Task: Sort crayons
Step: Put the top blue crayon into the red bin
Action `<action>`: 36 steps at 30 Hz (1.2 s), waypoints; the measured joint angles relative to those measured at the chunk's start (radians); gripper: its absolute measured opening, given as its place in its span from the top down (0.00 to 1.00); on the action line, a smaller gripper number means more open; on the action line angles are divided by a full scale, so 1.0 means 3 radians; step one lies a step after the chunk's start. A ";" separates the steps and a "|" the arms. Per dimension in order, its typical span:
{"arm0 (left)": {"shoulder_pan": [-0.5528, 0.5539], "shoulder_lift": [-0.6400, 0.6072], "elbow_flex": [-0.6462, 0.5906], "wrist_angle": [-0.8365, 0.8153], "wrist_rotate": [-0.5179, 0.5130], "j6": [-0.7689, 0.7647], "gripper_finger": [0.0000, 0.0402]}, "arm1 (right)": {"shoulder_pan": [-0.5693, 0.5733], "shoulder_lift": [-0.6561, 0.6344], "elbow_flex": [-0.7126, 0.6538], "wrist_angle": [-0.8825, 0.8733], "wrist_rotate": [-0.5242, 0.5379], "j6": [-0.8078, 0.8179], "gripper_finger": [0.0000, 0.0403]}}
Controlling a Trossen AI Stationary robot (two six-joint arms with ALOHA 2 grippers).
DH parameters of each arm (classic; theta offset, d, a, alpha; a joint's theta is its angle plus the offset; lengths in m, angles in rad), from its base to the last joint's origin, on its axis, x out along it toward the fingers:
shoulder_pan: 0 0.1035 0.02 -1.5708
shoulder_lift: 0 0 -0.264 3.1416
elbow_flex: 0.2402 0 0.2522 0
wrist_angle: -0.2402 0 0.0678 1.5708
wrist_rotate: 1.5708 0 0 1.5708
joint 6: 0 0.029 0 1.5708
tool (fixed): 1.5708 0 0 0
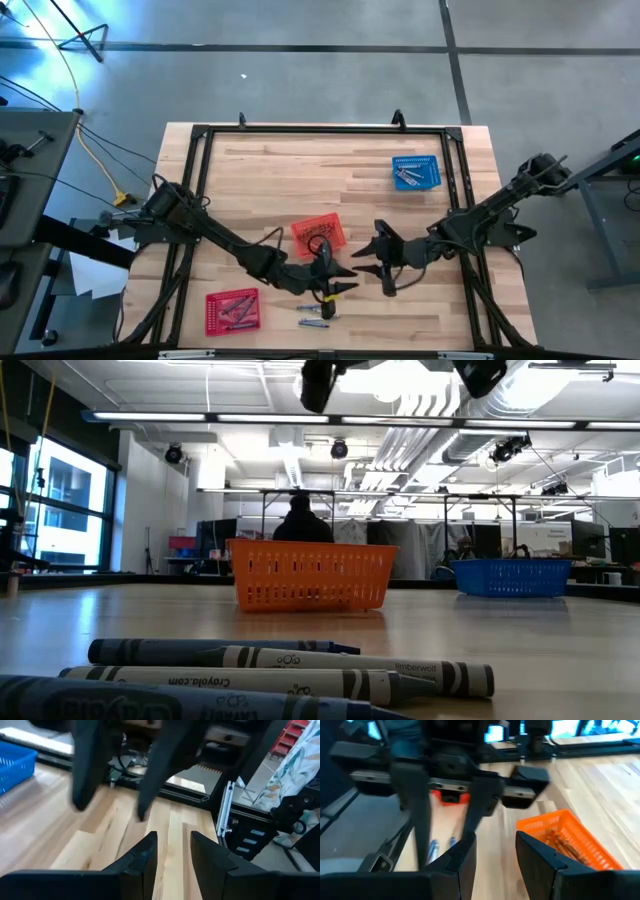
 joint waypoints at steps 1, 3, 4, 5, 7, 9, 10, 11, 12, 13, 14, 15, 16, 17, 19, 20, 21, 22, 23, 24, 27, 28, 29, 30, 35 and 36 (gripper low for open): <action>-0.0002 0.0044 0.0044 -0.0015 -0.0005 -0.0031 0.74 | 0.0037 0.0000 0.0000 0.0000 -0.0001 -0.0046 0.67; -0.0014 0.0133 0.0150 -0.0005 -0.0014 -0.0087 0.74 | 0.0117 0.0000 0.0000 0.0001 -0.0002 -0.0135 0.67; -0.0018 0.0168 0.0198 -0.0008 -0.0027 -0.0100 0.74 | 0.0152 0.0000 0.0000 0.0003 -0.0002 -0.0185 0.67; -0.0018 0.0200 0.0248 -0.0017 -0.0048 -0.0096 0.74 | 0.0184 0.0000 0.0000 0.0005 -0.0002 -0.0221 0.67; -0.0018 0.0255 0.0342 0.0000 -0.0061 -0.0087 0.74 | 0.0239 0.0000 0.0000 0.0009 -0.0002 -0.0269 0.67; -0.0019 0.0278 0.0406 -0.0002 -0.0064 -0.0087 0.74 | 0.0281 0.0000 0.0000 0.0015 -0.0001 -0.0272 0.67; -0.0019 0.0280 0.0426 -0.0009 -0.0063 -0.0086 0.74 | 0.0296 0.0000 0.0000 0.0017 -0.0001 -0.0271 0.67; -0.0019 0.0280 0.0441 -0.0009 -0.0064 -0.0082 0.74 | 0.0309 0.0000 0.0000 0.0017 -0.0001 -0.0273 0.67; -0.0019 0.0280 0.0452 0.0001 -0.0064 -0.0067 0.74 | 0.0317 0.0000 0.0000 0.0020 -0.0001 -0.0279 0.67; -0.0019 0.0280 0.0458 0.0004 -0.0065 -0.0061 0.74 | 0.0329 0.0000 0.0000 0.0025 -0.0001 -0.0301 0.67; -0.0019 0.0280 0.0459 0.0004 -0.0065 -0.0059 0.74 | 0.0334 0.0000 0.0000 0.0034 -0.0001 -0.0336 0.67; -0.0019 0.0280 0.0458 0.0002 -0.0064 -0.0059 0.74 | 0.0343 0.0000 0.0000 0.0049 -0.0001 -0.0359 0.67; -0.0018 0.0280 0.0457 0.0002 -0.0065 -0.0056 0.74 | 0.0350 0.0000 0.0000 0.0058 0.0001 -0.0369 0.67; -0.0018 0.0280 0.0457 0.0004 -0.0065 -0.0032 0.74 | 0.0354 0.0000 0.0000 0.0066 0.0001 -0.0386 0.67; -0.0017 0.0280 0.0457 0.0001 -0.0064 0.0001 0.74 | 0.0365 0.0000 0.0000 0.0091 0.0006 -0.0393 0.67; -0.0017 0.0279 0.0457 -0.0011 -0.0064 0.0012 0.74 | 0.0373 0.0000 0.0000 0.0099 0.0006 -0.0382 0.67; -0.0016 0.0280 0.0457 -0.0014 -0.0063 0.0040 0.74 | 0.0379 0.0000 0.0000 0.0101 0.0006 -0.0377 0.67; -0.0016 0.0280 0.0457 -0.0012 -0.0064 0.0082 0.74 | 0.0381 0.0000 0.0000 0.0103 0.0006 -0.0369 0.67; -0.0017 0.0280 0.0457 -0.0002 -0.0064 0.0127 0.74 | 0.0381 0.0000 0.0000 0.0109 0.0004 -0.0370 0.67; -0.0016 0.0280 0.0457 0.0019 -0.0064 0.0172 0.74 | 0.0381 0.0000 0.0000 0.0124 0.0004 -0.0386 0.67; -0.0015 0.0280 0.0457 0.0081 -0.0063 0.0257 0.74 | 0.0381 0.0000 -0.0001 0.0163 0.0006 -0.0415 0.67; -0.0014 0.0280 0.0457 0.0079 -0.0063 0.0268 0.74 | 0.0381 -0.0001 -0.0001 0.0168 0.0006 -0.0386 0.67; -0.0014 0.0280 0.0457 0.0071 -0.0064 0.0297 0.74 | 0.0380 -0.0001 -0.0001 0.0172 0.0014 -0.0347 0.67; -0.0013 0.0279 0.0457 0.0070 -0.0064 0.0345 0.74 | 0.0386 -0.0001 -0.0001 0.0186 0.0040 -0.0341 0.67; -0.0013 0.0279 0.0457 0.0017 0.0014 0.0383 0.74 | 0.0401 -0.0001 -0.0003 0.0246 0.0086 -0.0333 0.67; -0.0013 0.0278 0.0457 -0.0044 0.0118 0.0311 0.74 | 0.0401 -0.0001 -0.0003 0.0254 0.0087 -0.0330 0.67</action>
